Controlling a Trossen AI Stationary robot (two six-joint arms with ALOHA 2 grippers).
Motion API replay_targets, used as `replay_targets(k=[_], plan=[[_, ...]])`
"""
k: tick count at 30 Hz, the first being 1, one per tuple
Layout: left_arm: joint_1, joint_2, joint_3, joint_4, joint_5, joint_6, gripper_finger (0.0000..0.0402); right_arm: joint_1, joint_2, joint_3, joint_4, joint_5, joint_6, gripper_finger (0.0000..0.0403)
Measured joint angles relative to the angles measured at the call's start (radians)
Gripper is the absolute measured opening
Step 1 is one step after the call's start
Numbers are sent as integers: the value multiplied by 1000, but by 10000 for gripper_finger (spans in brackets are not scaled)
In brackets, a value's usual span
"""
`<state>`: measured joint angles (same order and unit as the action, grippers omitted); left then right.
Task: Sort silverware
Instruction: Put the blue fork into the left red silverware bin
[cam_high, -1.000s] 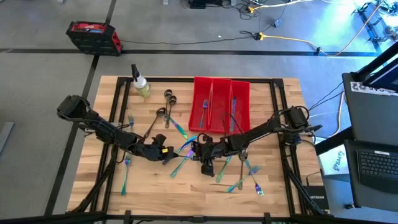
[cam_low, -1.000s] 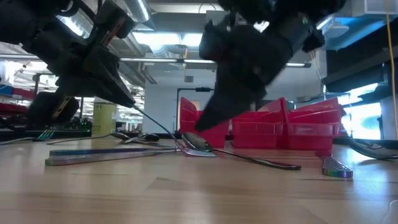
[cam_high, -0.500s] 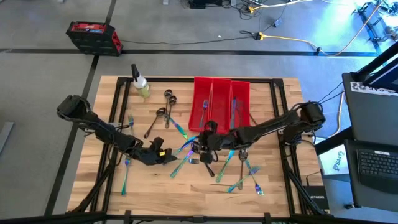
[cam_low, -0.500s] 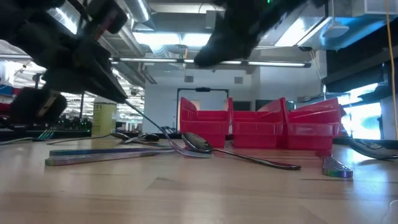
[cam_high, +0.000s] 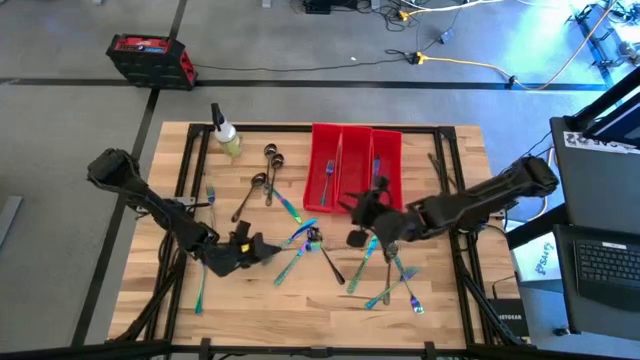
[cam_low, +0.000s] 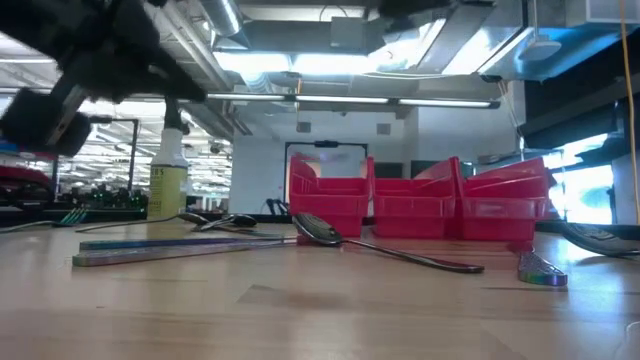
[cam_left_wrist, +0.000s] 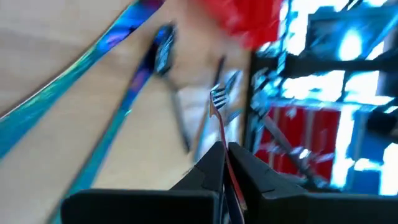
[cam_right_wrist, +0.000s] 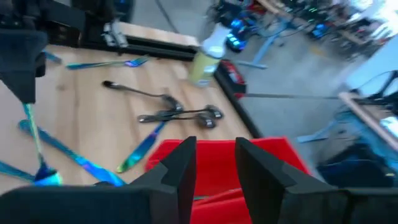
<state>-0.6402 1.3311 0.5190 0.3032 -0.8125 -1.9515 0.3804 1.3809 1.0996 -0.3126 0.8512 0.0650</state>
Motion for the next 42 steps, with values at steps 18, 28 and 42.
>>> replay_targets(k=[18,28,42], plan=[[302,0,149,-5,-188,471,0,72,-31,0,-175,310,8,94],[530,110,283,-19,-193,843,0,71,-31,0,-245,335,11,94],[715,230,521,-254,-143,1319,0,70,-30,-1,-535,334,349,94]])
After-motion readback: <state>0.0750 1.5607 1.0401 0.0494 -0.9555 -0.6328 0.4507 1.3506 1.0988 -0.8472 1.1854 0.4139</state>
